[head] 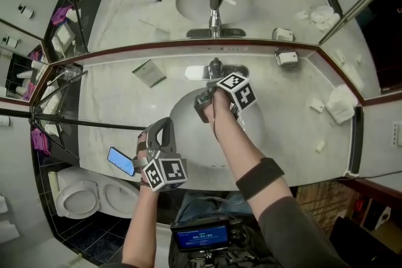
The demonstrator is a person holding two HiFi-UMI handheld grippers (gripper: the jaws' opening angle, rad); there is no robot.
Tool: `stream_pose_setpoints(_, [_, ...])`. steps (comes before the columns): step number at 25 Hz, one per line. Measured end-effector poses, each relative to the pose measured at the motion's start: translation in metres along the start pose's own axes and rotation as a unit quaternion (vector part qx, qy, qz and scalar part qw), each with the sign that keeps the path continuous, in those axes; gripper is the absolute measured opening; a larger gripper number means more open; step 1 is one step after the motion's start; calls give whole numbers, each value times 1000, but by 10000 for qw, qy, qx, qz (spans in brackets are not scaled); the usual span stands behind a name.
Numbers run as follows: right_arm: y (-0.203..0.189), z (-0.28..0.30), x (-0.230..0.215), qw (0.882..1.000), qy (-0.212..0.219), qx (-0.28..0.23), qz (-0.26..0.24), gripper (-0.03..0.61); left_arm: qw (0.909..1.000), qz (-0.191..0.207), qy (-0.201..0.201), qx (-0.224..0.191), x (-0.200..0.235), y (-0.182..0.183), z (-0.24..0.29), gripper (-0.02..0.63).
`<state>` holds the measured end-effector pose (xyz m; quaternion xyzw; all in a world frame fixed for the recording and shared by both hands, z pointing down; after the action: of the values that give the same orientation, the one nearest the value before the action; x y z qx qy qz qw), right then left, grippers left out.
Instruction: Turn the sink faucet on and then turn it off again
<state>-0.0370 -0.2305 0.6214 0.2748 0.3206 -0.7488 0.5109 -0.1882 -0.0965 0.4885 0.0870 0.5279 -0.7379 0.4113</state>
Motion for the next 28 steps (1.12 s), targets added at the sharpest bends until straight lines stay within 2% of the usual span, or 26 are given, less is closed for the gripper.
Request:
stream_pose_setpoints(7, [1, 0, 7, 9972, -649, -67, -373, 64, 10000, -25, 64, -31, 10, 2, 0, 0])
stream_pose_setpoints(15, [4, 2, 16, 9907, -1290, 22, -433, 64, 9998, -38, 189, -63, 30, 6, 4, 0])
stream_pose_setpoints(22, [13, 10, 38, 9877, -1489, -67, -466, 64, 9997, -41, 246, -68, 38, 10, 7, 0])
stream_pose_setpoints(28, [13, 11, 36, 9885, -1355, -39, -667, 67, 9996, -39, 267, -51, 39, 10, 6, 0])
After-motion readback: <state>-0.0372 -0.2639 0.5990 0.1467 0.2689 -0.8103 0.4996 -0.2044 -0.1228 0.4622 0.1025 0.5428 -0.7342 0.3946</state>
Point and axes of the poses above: the fingertips, and each gripper's own axes: z forward along the fingers, x to its left, y out of its top, the point moved 2 cm from there along -z, backward along the fingers, and after that the axes turned 13 degrees about -x, right-handed, at the moved point
